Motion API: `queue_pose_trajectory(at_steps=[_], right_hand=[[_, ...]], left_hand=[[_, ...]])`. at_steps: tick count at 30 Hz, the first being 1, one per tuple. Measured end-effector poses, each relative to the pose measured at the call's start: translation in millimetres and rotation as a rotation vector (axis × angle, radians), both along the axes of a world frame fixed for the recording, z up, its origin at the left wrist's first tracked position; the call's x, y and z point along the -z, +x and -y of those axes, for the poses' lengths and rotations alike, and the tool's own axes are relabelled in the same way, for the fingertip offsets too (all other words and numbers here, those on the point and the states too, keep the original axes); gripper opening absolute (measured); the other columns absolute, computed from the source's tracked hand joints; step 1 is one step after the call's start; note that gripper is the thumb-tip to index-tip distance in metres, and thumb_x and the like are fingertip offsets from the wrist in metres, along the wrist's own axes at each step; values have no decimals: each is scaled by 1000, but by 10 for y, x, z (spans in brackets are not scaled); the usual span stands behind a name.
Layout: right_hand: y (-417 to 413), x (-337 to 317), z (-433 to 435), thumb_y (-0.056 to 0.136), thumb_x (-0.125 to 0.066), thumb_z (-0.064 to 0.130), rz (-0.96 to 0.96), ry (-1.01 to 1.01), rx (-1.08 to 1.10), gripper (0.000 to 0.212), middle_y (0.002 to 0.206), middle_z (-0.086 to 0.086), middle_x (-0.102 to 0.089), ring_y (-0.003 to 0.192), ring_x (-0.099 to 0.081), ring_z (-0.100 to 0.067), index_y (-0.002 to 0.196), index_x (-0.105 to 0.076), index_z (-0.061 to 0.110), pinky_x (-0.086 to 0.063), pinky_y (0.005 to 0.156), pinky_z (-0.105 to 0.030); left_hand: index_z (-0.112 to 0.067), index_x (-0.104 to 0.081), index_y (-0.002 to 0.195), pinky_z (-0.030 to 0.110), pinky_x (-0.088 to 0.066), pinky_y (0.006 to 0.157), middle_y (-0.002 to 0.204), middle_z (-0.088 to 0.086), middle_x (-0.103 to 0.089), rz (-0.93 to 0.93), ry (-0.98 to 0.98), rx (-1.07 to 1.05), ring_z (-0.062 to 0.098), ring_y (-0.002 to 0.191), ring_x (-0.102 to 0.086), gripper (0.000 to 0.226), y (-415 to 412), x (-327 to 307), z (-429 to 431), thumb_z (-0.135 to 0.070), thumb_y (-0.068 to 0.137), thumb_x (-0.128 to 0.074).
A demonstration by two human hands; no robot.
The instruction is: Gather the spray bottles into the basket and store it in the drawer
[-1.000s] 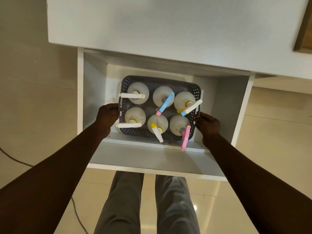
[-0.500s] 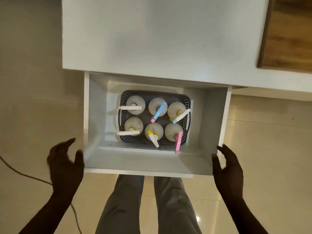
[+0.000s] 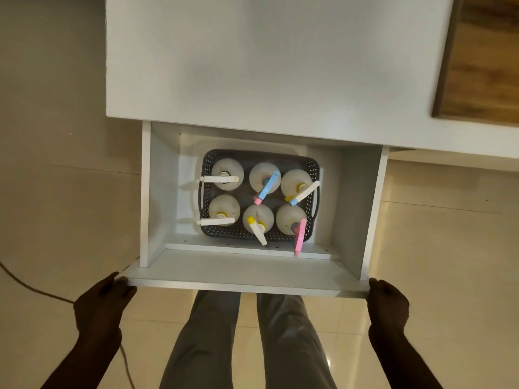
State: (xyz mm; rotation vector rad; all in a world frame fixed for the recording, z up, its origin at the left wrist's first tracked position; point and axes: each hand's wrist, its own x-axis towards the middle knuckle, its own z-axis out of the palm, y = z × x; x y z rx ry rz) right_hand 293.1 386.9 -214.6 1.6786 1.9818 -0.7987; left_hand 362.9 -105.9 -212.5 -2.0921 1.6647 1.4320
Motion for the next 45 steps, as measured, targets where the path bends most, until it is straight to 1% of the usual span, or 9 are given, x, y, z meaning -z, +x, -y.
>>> queue_pose_trajectory(at_steps=[3,9,14,22,26,30,36,40,45], right_hand=[[-118,-9,11,99,-65,32,-21,-19,2,13,102,-7,-52,96,-43,-23,100,-61,19,-32,88,-37],[-485,21,21,97,-67,34,-128,3,31,38,121,-10,-71,119,-64,-36,124,-72,8,-49,110,-46],[-899,4,71,98,-62,26,-241,-6,4,29,72,-3,-57,85,-54,-31,88,-64,-2,-48,88,-45],[-1611,-11,217,101,-59,22,-403,-83,123,32,73,0,-53,84,-53,-25,70,-60,17,-50,85,-39],[-1954,-19,290,103,-60,26,-482,-161,287,13,100,-3,-65,105,-65,-31,95,-68,18,-60,90,-34],[-2180,57,322,111,-45,25,-546,-252,376,49,154,-34,-48,140,-51,-49,150,-47,-6,-50,112,-51],[-2432,-26,390,107,-60,32,-612,-342,504,17,144,-17,-58,124,-67,-29,117,-60,18,-58,106,-37],[-2492,-135,405,107,-60,33,-668,-447,521,54,144,-15,-56,125,-66,-28,153,-43,11,-55,110,-42],[-2518,-299,420,109,-57,30,-672,-455,480,48,143,-16,-59,123,-68,-30,150,-47,7,-58,106,-41]], left_hand=[[0,-64,137,46,-51,108,132,21,-67,-29,-1,-1,37,117,-68,45,-110,-9,-4,-2,93,-73],[-3,-66,135,38,-54,99,131,18,-68,-78,10,43,34,115,-69,42,-528,-40,56,-3,94,-72],[0,-66,133,23,-63,80,128,20,-68,-159,23,41,32,110,-72,40,-950,-33,134,-3,94,-73],[0,-71,111,32,-65,88,109,19,-71,-209,18,-1,33,104,-73,16,-1717,-63,136,-8,97,-69],[-15,-66,89,39,-65,90,94,12,-70,-238,53,-93,28,94,-75,13,-2099,-87,133,-23,98,-69],[-14,-64,100,39,-64,90,102,11,-70,-345,109,-127,26,104,-74,19,-2325,-57,127,-33,98,-68],[-15,-51,145,39,-60,99,130,12,-62,-466,224,-175,26,121,-67,54,-2648,-41,53,-40,99,-64],[-15,-42,152,40,-54,107,144,8,-54,-477,272,-119,30,123,-66,62,-2749,-79,-63,-45,101,-59],[-16,-48,150,38,-51,107,149,5,-55,-475,255,-91,27,127,-63,51,-2800,-190,-208,-38,104,-54]])
